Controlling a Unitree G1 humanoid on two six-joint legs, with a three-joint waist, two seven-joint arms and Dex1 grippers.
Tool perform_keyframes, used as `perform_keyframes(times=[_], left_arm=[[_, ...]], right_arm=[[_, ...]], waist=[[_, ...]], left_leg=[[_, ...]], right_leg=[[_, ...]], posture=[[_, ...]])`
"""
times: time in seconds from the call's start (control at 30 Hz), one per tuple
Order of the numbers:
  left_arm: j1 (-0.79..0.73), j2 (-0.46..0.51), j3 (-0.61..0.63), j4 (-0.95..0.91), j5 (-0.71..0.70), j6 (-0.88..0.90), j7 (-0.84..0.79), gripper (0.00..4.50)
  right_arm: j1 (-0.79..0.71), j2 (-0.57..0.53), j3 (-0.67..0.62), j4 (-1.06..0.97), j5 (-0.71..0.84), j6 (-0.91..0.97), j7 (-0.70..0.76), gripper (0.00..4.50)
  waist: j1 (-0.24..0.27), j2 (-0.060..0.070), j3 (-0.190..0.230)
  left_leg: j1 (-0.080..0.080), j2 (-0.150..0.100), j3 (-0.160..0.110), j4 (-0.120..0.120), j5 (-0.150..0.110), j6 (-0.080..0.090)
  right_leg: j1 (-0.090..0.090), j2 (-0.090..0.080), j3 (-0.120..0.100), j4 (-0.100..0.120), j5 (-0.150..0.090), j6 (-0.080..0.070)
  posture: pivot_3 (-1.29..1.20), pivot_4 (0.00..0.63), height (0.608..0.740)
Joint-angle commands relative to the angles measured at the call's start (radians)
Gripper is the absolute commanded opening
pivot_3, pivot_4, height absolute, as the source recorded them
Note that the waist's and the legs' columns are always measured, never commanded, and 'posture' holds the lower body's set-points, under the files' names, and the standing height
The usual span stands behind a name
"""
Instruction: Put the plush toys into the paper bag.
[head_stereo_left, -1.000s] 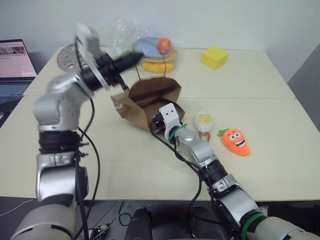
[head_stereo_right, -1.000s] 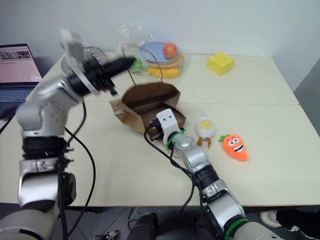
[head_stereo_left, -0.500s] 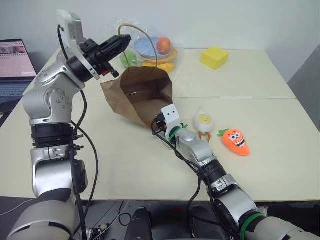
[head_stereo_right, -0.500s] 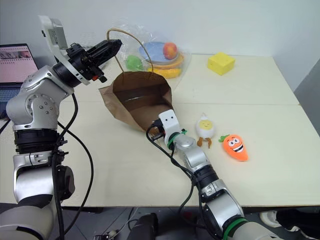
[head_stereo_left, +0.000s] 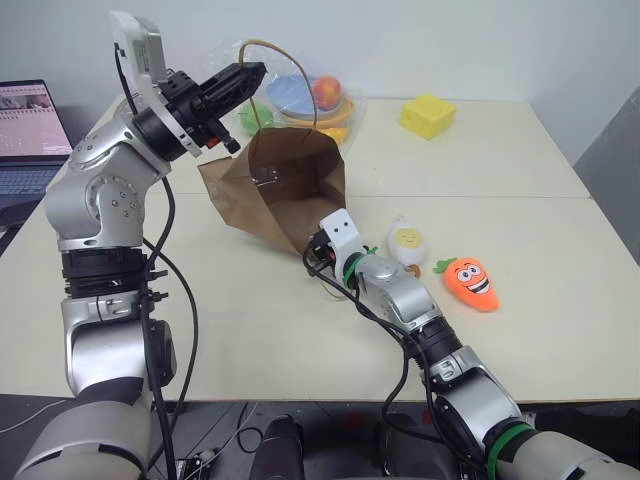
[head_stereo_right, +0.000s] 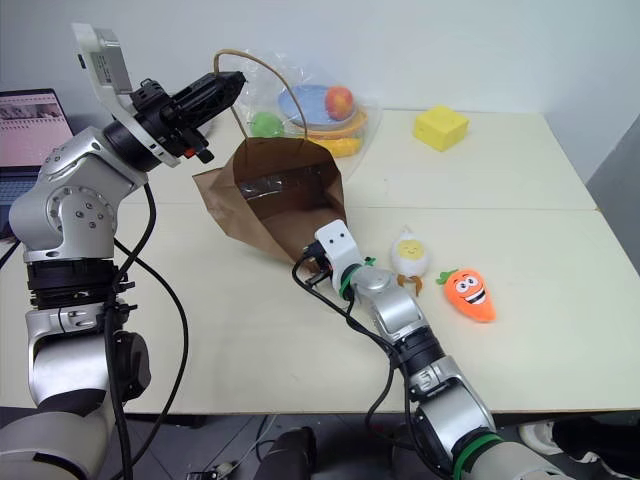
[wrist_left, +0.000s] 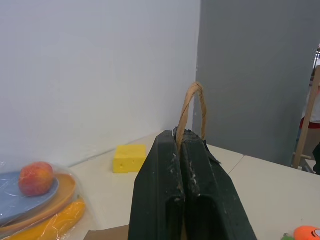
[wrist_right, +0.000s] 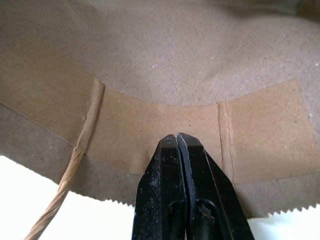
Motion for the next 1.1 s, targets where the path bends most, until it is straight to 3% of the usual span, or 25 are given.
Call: perform_keyframes(times=[0.03, 0.4, 0.47, 0.57, 0.8, 0.9, 1.0, 1.1], left_arm=[[-0.028, 0.023, 0.033, -0.045, -0.011, -0.037, -0.005, 0.0], [0.054, 0.005, 0.022, -0.074, 0.007, -0.049, 0.012, 0.0], [0.128, 0.004, -0.035, -0.088, 0.08, -0.121, -0.003, 0.0], [0.187, -0.018, -0.061, -0.108, 0.101, -0.158, -0.009, 0.0], [0.159, -0.038, -0.06, -0.092, 0.105, -0.18, 0.001, 0.0], [0.165, -0.033, -0.077, -0.097, 0.1, -0.169, -0.027, 0.0], [0.175, -0.029, -0.085, -0.085, 0.125, -0.195, -0.031, 0.0], [0.176, -0.035, -0.076, -0.105, 0.1, -0.177, -0.039, 0.0]], right_arm=[[0.04, 0.006, -0.013, 0.058, 0.014, 0.123, 0.01, 0.04], [0.031, -0.008, -0.013, 0.065, -0.004, 0.079, 0.042, 0.04], [0.043, -0.017, -0.006, -0.02, 0.015, -0.015, 0.091, 0.04], [0.064, -0.026, -0.03, -0.198, 0.081, 0.01, 0.152, 0.04], [0.094, -0.075, -0.074, -0.57, 0.173, 0.265, 0.132, 0.04], [0.07, -0.121, -0.171, -0.802, 0.26, 0.431, 0.12, 0.04], [0.049, -0.288, -0.21, -0.986, 0.341, 0.513, 0.216, 0.04], [0.028, -0.32, -0.316, -1.032, 0.406, 0.62, 0.169, 0.04]], waist=[[0.0, 0.0, 0.0], [0.0, 0.0, -0.001], [0.0, 0.0, -0.001], [0.002, 0.0, -0.001], [0.013, -0.001, 0.0], [0.014, -0.001, 0.0], [0.018, -0.001, 0.0], [0.019, -0.001, 0.0]], left_leg=[[0.0, 0.0, 0.0, 0.0, 0.0, 0.0], [0.002, 0.0, 0.0, 0.0, 0.0, 0.0], [0.002, 0.0, 0.001, 0.0, 0.0, 0.0], [0.002, 0.0, 0.001, -0.001, 0.0, 0.0], [-0.006, 0.0, 0.0, 0.0, 0.0, 0.0], [-0.006, 0.0, 0.0, 0.0, 0.0, 0.0], [-0.006, 0.0, 0.0, 0.0, 0.0, 0.0], [-0.006, 0.0, 0.0, 0.0, 0.0, 0.0]], right_leg=[[0.0, 0.0, 0.0, 0.0, 0.0, 0.0], [0.001, 0.0, 0.0, 0.0, 0.0, 0.0], [0.002, 0.0, 0.001, 0.0, 0.0, 0.0], [0.001, 0.0, 0.001, -0.001, 0.0, 0.0], [-0.006, 0.0, 0.0, 0.001, 0.0, 0.0], [-0.006, 0.0, 0.0, 0.001, 0.0, 0.0], [-0.006, 0.0, 0.0, 0.0, 0.0, 0.0], [-0.005, 0.0, 0.0, -0.001, 0.0, 0.0]], posture=[[0.0, 0.15, 0.74], [0.0, 0.15, 0.74], [0.0, 0.15, 0.74], [0.0, 0.15, 0.74], [0.0, 0.15, 0.74], [0.0, 0.15, 0.74], [0.0, 0.15, 0.74], [0.0, 0.15, 0.74]])
